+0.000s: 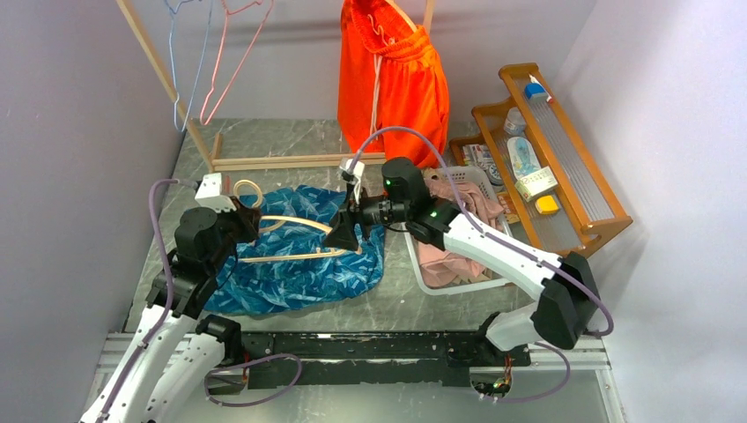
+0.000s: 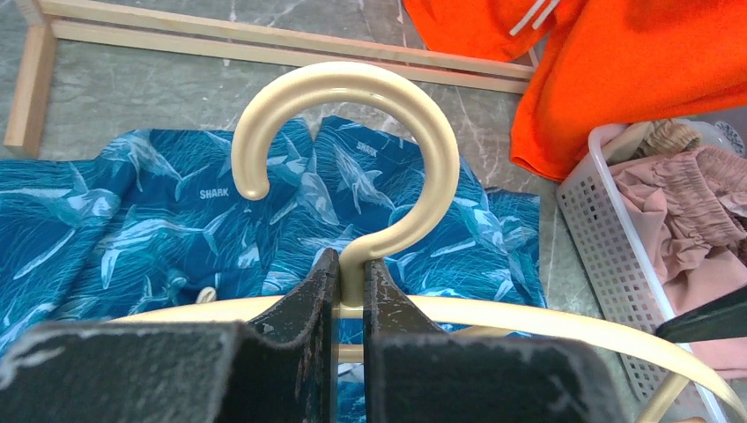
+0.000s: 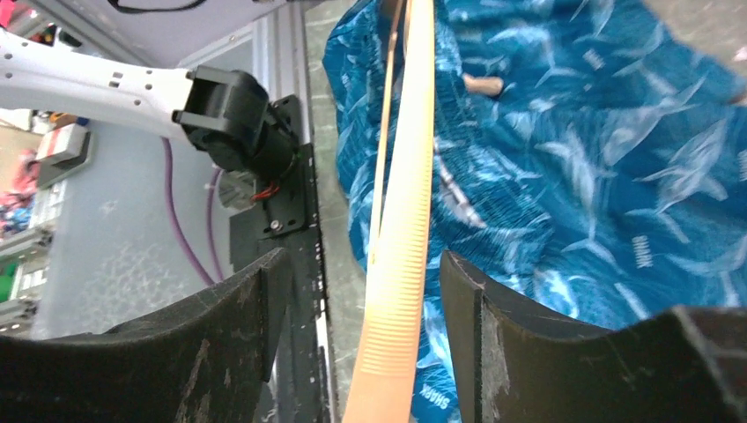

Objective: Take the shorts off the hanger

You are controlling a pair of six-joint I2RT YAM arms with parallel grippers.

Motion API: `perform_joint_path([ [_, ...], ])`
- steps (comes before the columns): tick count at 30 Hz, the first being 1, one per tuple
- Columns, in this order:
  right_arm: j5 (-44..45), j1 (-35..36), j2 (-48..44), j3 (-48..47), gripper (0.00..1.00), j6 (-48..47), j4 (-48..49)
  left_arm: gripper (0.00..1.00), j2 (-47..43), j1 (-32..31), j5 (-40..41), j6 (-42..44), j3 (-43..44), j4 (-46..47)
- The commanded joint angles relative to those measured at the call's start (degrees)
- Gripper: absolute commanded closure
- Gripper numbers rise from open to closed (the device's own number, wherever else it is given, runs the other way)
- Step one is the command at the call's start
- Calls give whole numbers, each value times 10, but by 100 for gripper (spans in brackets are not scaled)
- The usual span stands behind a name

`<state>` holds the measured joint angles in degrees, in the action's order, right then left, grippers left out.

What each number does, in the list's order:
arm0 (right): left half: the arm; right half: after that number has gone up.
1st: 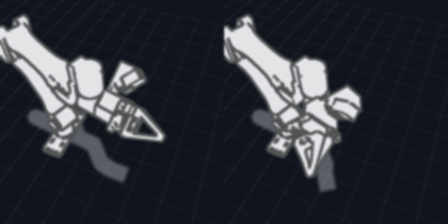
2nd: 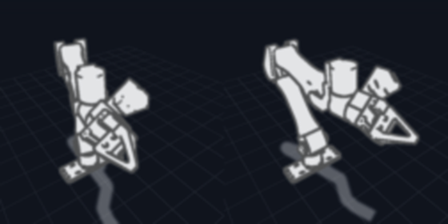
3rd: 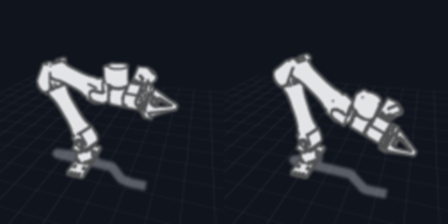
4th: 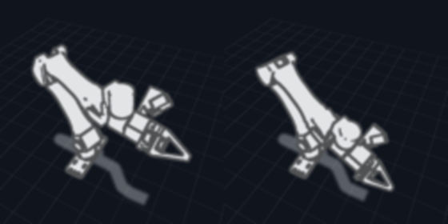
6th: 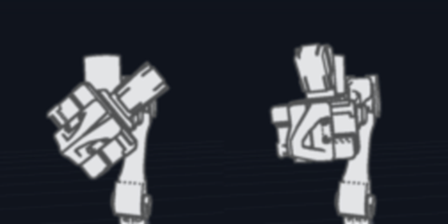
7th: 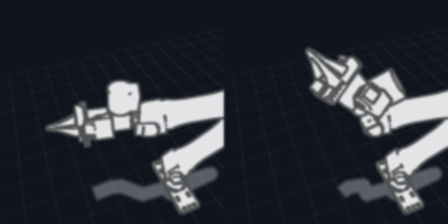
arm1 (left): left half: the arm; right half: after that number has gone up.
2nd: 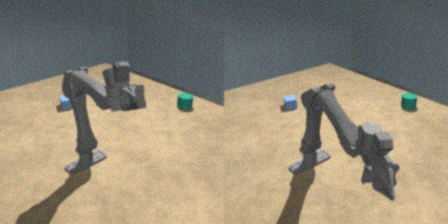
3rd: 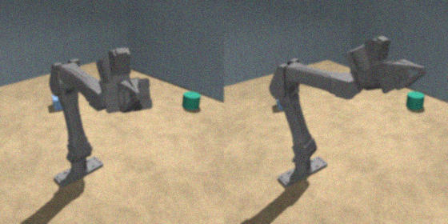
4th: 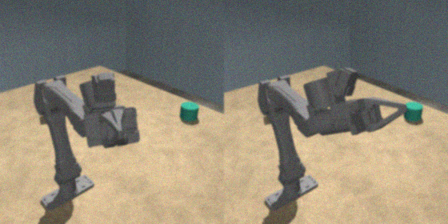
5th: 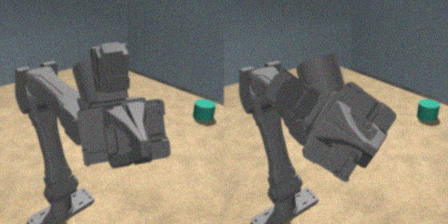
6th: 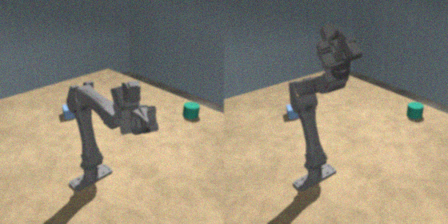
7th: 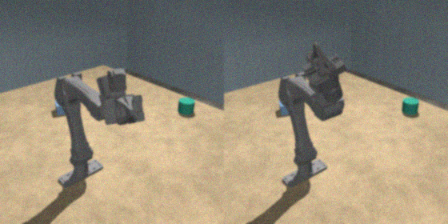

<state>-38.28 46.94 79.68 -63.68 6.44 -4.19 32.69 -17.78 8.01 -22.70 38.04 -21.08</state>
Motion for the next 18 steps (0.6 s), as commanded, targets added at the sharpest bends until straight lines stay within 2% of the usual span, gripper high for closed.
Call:
perform_joint_path([
  [1,-41,2,29,-7,36,36,3,93,-4,2,-40,7,0,42],
  [4,-5,7,38,2,42,61,30,93,-6,2,-51,8,-5,46],
  [9,3,19,65,-9,49,65,27,93,-4,2,-63,11,-4,48],
  [18,67,26,54,-1,93,72,41,93,-7,2,-55,8,-3,43],
])
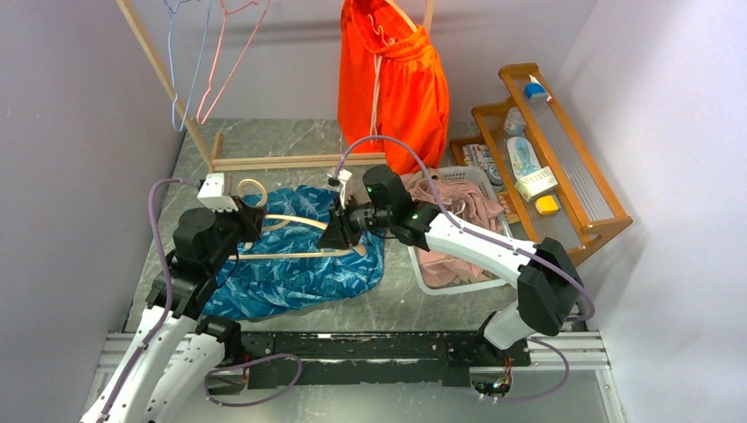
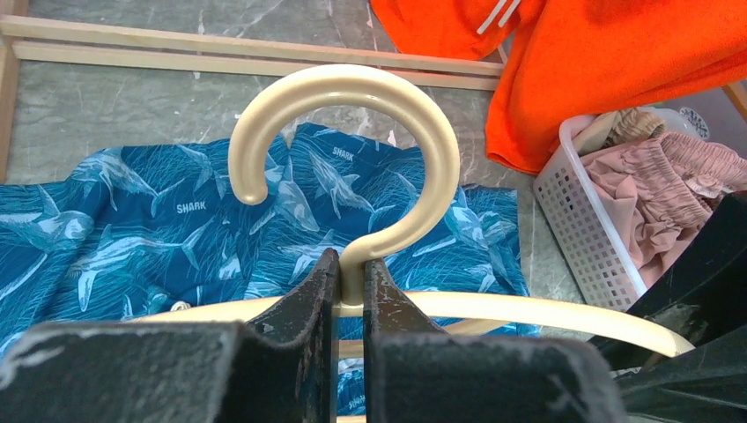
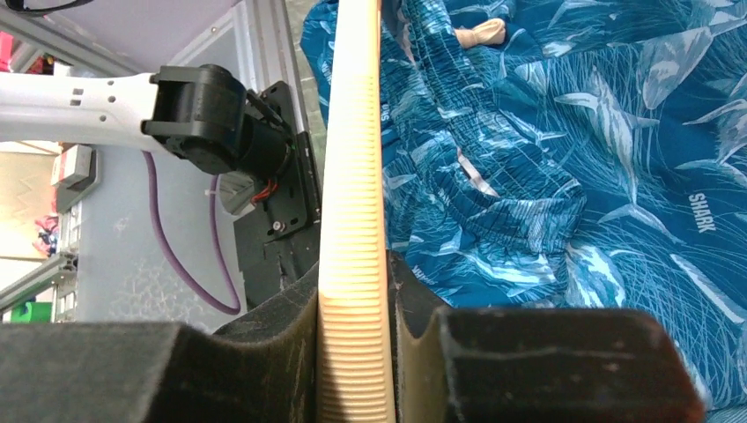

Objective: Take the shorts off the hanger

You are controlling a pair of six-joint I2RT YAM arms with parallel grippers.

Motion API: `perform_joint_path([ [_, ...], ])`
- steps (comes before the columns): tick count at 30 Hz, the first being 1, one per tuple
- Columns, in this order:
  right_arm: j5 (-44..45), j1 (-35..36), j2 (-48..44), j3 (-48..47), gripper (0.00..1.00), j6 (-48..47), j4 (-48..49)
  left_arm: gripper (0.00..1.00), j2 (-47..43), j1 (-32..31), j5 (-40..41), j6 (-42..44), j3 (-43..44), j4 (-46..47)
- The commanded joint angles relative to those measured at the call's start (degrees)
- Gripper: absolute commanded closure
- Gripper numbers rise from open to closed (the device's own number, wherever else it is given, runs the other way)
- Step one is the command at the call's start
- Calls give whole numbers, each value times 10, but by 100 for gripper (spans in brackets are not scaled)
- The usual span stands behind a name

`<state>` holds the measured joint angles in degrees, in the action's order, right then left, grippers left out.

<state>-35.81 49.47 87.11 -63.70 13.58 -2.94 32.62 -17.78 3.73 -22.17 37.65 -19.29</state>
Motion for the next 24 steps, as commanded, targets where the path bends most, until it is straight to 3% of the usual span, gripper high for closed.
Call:
perform_joint_path([
  [1,50,1,-26,4,96,0,31,92,-6,2,-10,2,2,23],
  [4,74,2,-41,19,100,3,43,83,1,2,-3,1,10,14],
  [11,116,0,-72,41,100,-8,30,37,9,2,9,5,39,-22],
  [18,140,-3,-121,89,100,2,47,28,-38,2,54,-1,23,-32],
  [24,244,-4,-162,95,100,-8,32,23,-58,2,155,-9,24,-81],
])
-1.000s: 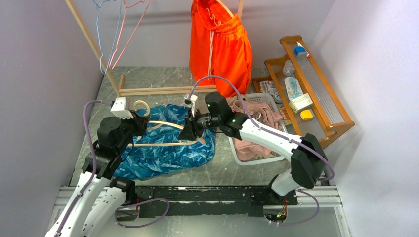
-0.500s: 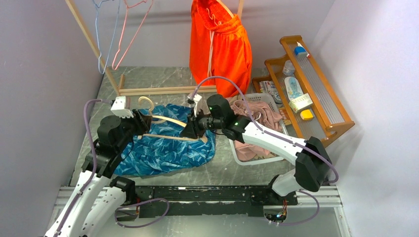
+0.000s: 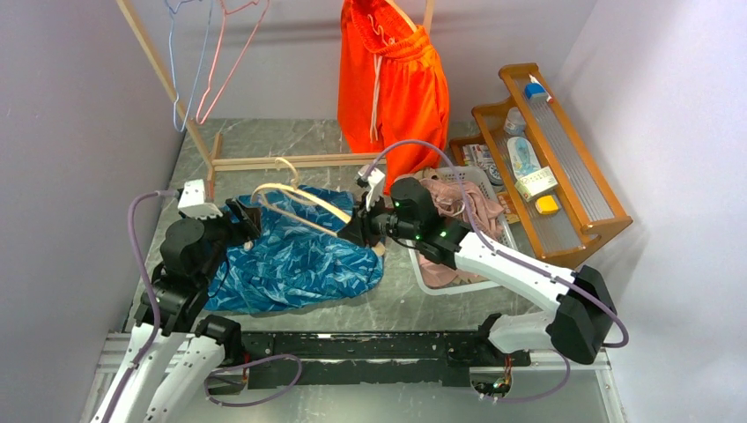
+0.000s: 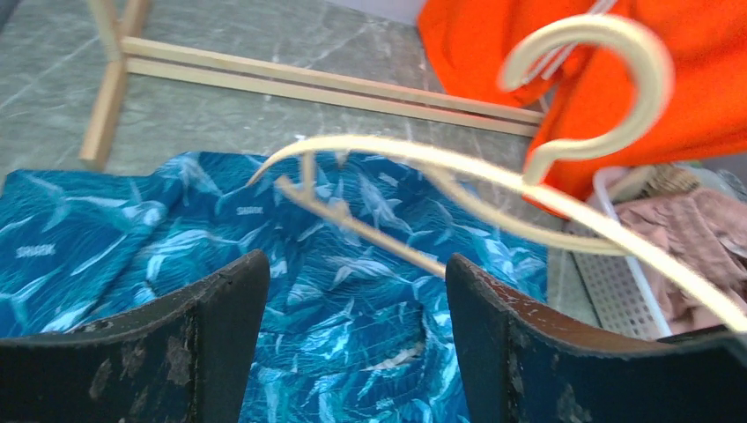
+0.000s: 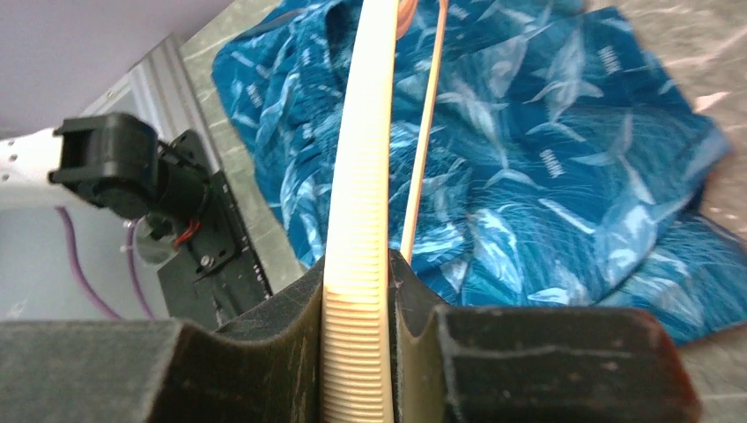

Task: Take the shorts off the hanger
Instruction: Remove the shorts from the hanger, then place the hanger on the clothes rod.

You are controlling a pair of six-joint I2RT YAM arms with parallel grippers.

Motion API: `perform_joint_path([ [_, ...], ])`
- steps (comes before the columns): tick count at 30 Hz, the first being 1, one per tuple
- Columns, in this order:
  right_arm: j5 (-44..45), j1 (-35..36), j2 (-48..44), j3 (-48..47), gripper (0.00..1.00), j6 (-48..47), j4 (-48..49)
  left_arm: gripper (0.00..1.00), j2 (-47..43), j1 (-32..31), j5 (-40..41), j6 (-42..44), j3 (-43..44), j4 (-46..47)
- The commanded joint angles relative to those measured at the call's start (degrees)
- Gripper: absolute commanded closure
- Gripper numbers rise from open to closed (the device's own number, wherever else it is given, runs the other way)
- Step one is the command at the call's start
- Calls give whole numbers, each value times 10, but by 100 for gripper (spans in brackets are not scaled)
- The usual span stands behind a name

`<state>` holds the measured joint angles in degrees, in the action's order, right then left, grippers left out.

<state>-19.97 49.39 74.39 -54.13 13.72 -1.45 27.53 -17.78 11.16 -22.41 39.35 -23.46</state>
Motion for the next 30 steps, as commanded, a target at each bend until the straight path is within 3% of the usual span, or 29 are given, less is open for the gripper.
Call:
perform_joint_path([
  [1,104,-3,-41,-1,100,-13,16,22,-8,2,92,-6,6,-44],
  [10,275,-4,-93,-7,100,-49,60,9,-20,2,117,51,-31,-24],
  [11,292,-4,-92,-13,100,-55,64,2,-22,2,110,56,-35,-15],
  [15,347,-4,-71,-48,100,-68,78,1,-5,2,93,61,-35,-5],
  [20,367,-4,-21,-126,100,-76,74,1,26,2,102,63,-6,-34],
  [30,355,-4,90,-290,100,-74,87,1,-19,2,157,48,-37,-5],
])
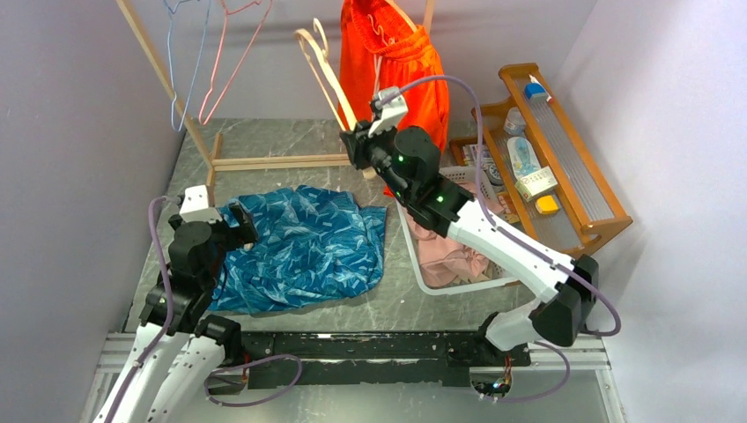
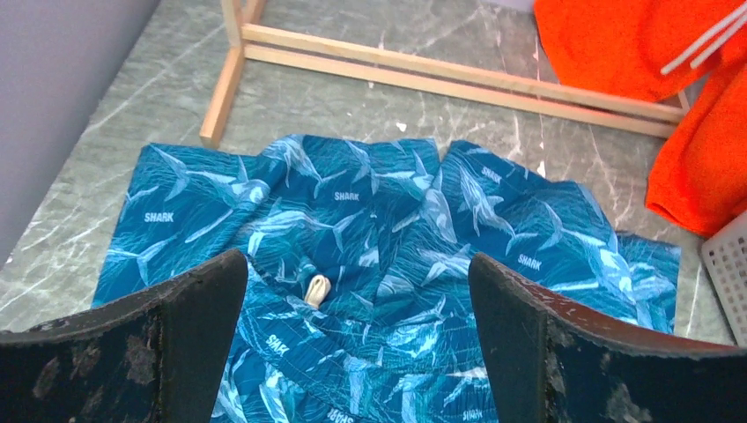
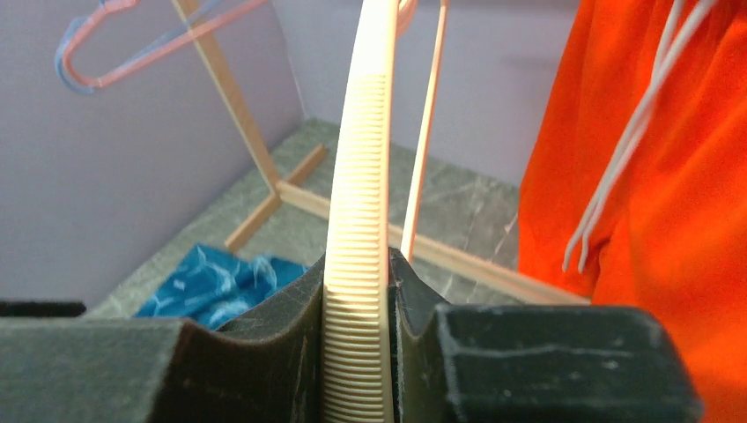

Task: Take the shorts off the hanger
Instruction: Place the hanger on the clothes rod.

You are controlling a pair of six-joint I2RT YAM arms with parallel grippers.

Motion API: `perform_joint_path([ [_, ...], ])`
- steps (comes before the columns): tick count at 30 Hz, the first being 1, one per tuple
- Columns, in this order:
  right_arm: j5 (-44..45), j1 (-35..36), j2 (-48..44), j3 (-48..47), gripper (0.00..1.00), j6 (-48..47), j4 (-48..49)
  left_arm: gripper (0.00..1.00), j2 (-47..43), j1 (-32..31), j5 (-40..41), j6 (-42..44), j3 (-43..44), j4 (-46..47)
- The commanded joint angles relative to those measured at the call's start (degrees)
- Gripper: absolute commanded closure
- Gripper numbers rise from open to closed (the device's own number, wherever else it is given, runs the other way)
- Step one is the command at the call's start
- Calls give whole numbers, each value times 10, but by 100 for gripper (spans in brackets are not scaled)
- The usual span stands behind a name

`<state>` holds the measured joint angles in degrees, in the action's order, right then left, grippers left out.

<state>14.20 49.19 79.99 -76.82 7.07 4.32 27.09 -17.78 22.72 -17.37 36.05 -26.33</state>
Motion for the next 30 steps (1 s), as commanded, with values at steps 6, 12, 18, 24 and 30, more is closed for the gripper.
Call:
perform_joint_path([
  [6,29,-1,115,-180,100,-5,8,1,-17,2,72,-5,-8,25],
  [12,32,2,170,-259,100,-6,17,1,-6,2,59,5,-11,32],
  [18,42,15,236,-366,100,-19,-27,1,20,3,55,1,0,22],
  [24,91,18,297,-467,100,-12,-102,1,10,3,49,6,-4,26],
  [30,84,17,329,-533,100,-13,-143,1,9,3,42,8,-7,31],
])
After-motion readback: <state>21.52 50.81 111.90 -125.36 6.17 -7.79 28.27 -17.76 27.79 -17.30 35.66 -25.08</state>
